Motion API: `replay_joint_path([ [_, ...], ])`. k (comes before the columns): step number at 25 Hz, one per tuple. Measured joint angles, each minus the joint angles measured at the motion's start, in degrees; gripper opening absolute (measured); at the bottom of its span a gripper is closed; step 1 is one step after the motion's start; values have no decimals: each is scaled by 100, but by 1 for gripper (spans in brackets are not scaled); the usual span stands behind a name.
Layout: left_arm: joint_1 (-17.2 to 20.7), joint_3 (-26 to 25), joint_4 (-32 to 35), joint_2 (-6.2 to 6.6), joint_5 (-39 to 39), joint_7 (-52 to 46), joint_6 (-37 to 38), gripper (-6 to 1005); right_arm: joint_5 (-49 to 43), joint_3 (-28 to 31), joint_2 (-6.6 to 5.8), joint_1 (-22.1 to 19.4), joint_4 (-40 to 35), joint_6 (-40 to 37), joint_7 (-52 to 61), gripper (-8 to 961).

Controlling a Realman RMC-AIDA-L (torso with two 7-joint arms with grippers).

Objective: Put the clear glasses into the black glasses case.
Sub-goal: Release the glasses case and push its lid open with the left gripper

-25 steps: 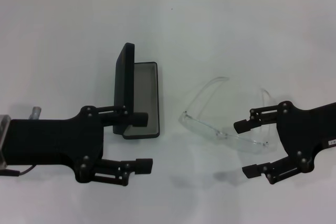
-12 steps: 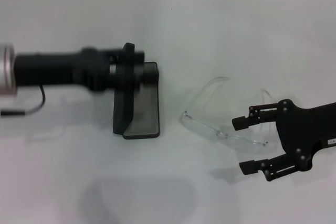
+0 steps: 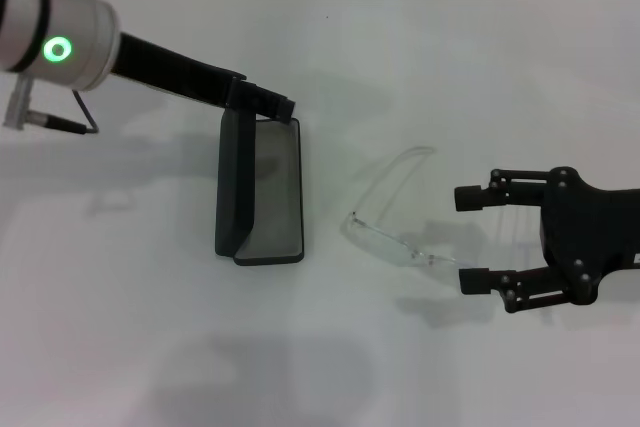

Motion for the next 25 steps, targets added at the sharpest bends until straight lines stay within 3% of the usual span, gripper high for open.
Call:
replay_joint_path([
  [2,-177,581,358,10,928,-877,48,851,4,9,11,-39,35,5,-2,806],
  [6,-378,1102,454,-23,1686,-1474,151,848,47,10,29,-92,58,5,-3,806],
  [10,-525,1376,333,-32,1819,-1654,206,845,87,4,29,-98,91,26,-3,806],
  [25,-821,1477,-561,-47,1882,-1646,-223,834,98,-45,27,-96,205,199,-9,805],
])
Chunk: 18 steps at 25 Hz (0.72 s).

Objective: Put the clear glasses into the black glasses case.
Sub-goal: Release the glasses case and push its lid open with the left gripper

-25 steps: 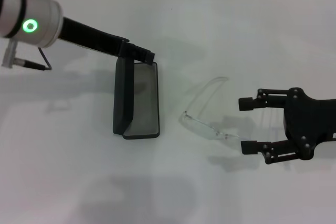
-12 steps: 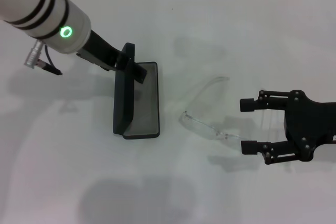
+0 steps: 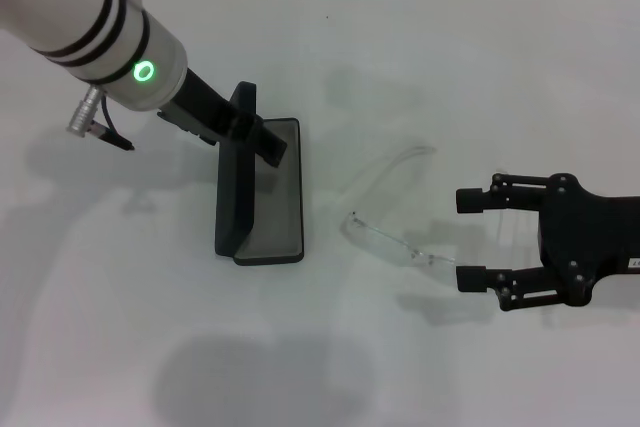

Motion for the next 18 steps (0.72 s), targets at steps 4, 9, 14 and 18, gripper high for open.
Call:
replay_joint_path([
  [4,-30,10,-117,0,0,18,-37,832,1,-1,0,0,19,0,-2,805],
  [9,-15,25,-117,0,0,172,-69,828,1,31,0,0,53,1,-7,804],
  [14,-18,25,-101,0,-2,364,-81,787,23,45,0,0,62,7,-31,804],
  [18,-28,25,-87,0,7,478,-82,636,132,45,1,0,165,44,-159,804],
])
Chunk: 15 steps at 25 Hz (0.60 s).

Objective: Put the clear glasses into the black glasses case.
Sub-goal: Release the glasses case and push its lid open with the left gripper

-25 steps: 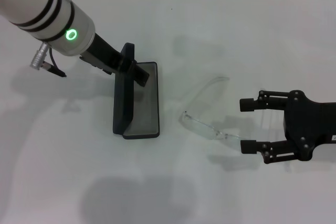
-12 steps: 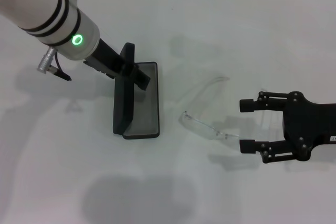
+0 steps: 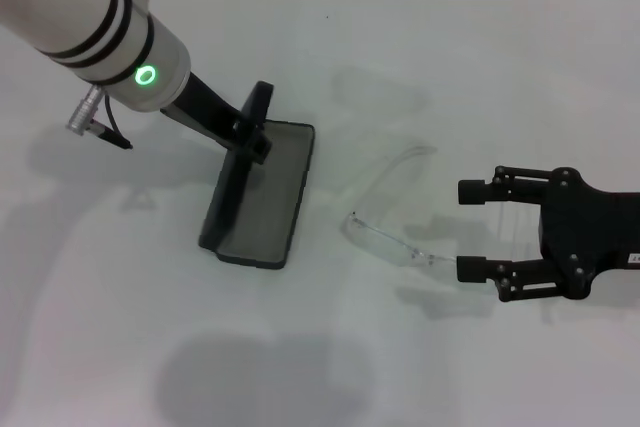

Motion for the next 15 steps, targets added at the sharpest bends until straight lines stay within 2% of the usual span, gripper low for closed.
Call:
replay_joint_path([
  [6,-3,0,14,11,40,33,0,356,81,5,0,-7,60,23,-87,803],
  [11,-6,0,71,16,176,359,-31,267,113,11,0,-8,105,26,-140,803],
  [15,-5,6,93,4,411,570,-158,240,206,11,-5,-5,121,36,-148,803],
])
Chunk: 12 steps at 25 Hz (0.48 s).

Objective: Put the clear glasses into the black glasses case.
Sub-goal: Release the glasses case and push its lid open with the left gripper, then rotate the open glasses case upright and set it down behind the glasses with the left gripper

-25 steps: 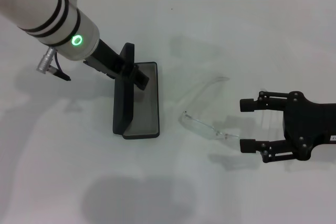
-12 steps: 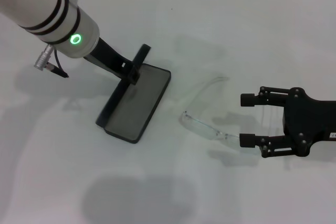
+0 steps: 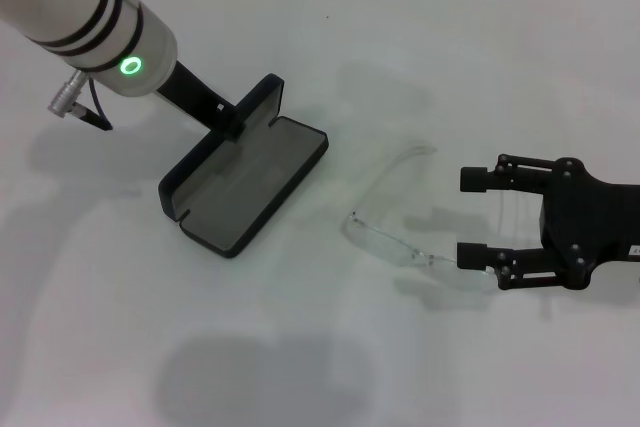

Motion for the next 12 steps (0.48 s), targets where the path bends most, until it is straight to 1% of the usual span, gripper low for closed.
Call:
replay_joint_path([
  [5,71,2,253,0,5,470,-53,216,20,0,-3,-31,24,31,-41,803],
  [9,98,2,450,-4,-21,904,-134,216,30,0,-5,-34,71,76,-97,803],
  [12,116,3,559,-4,-111,1596,-211,217,39,0,-5,-31,72,78,-119,802],
])
